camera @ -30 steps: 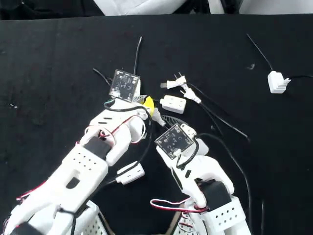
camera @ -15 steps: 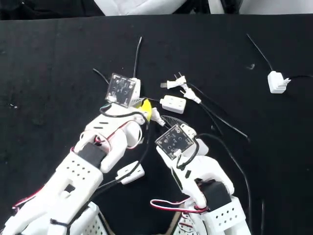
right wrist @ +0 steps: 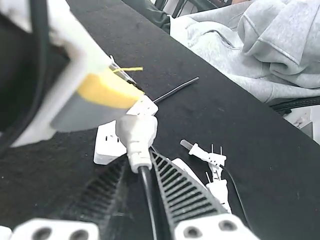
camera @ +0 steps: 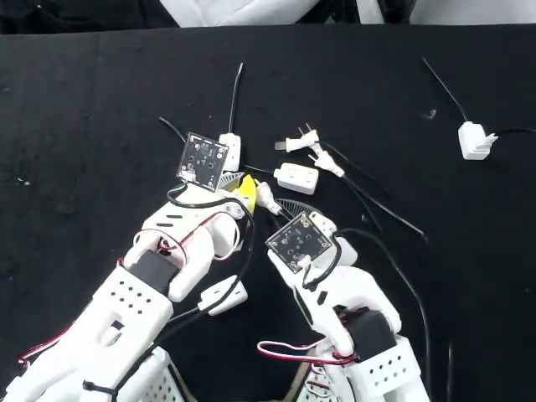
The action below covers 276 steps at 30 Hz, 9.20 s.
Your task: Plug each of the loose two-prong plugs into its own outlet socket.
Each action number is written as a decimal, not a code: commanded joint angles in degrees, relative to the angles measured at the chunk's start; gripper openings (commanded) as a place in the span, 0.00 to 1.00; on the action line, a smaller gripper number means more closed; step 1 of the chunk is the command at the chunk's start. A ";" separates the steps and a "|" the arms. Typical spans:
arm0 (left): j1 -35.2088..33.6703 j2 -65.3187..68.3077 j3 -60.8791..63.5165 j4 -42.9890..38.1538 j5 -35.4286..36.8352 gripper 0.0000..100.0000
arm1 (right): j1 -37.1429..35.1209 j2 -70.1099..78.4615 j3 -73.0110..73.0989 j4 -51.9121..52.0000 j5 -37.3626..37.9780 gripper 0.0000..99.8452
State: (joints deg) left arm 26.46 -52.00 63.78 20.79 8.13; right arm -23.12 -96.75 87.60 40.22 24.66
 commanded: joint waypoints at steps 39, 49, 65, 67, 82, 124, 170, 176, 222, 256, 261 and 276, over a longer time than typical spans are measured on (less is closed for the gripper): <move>-34.59 -52.04 29.76 15.56 0.44 0.03 | 8.79 8.04 -23.52 30.15 31.03 0.01; -34.59 -52.48 29.85 15.65 0.44 0.03 | 12.31 28.62 -28.88 35.25 39.65 0.01; -34.86 -52.48 29.85 15.65 0.44 0.03 | -2.46 40.48 -25.45 28.40 15.30 0.17; -34.86 -52.48 29.85 15.65 0.44 0.03 | -5.80 43.30 -21.41 22.42 15.12 0.17; -34.95 -52.48 29.85 15.65 0.44 0.03 | -8.97 54.46 -20.09 11.25 -17.49 0.17; -35.03 -52.48 29.85 15.56 0.00 0.03 | -15.47 70.81 -30.02 21.71 26.29 0.32; -35.12 -52.48 29.85 15.30 0.00 0.03 | 6.51 70.29 -24.13 14.95 50.02 0.01; -35.12 -52.48 29.85 15.30 0.00 0.03 | 14.33 70.37 -40.57 38.51 54.07 0.01; -35.12 -52.48 29.85 15.56 0.00 0.03 | 18.11 89.71 -41.63 10.29 39.03 0.19; -35.12 -52.48 29.85 15.56 0.00 0.03 | 11.08 97.36 -55.16 21.63 36.48 0.26; -35.12 -52.48 29.85 15.56 0.00 0.03 | 11.08 101.14 -54.55 22.24 36.75 0.26; -35.12 -52.48 29.85 15.30 0.00 0.03 | 14.51 98.77 -54.99 18.37 28.48 0.01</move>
State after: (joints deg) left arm -8.26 -103.96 94.02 37.23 8.13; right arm -10.55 5.32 34.24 56.84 55.60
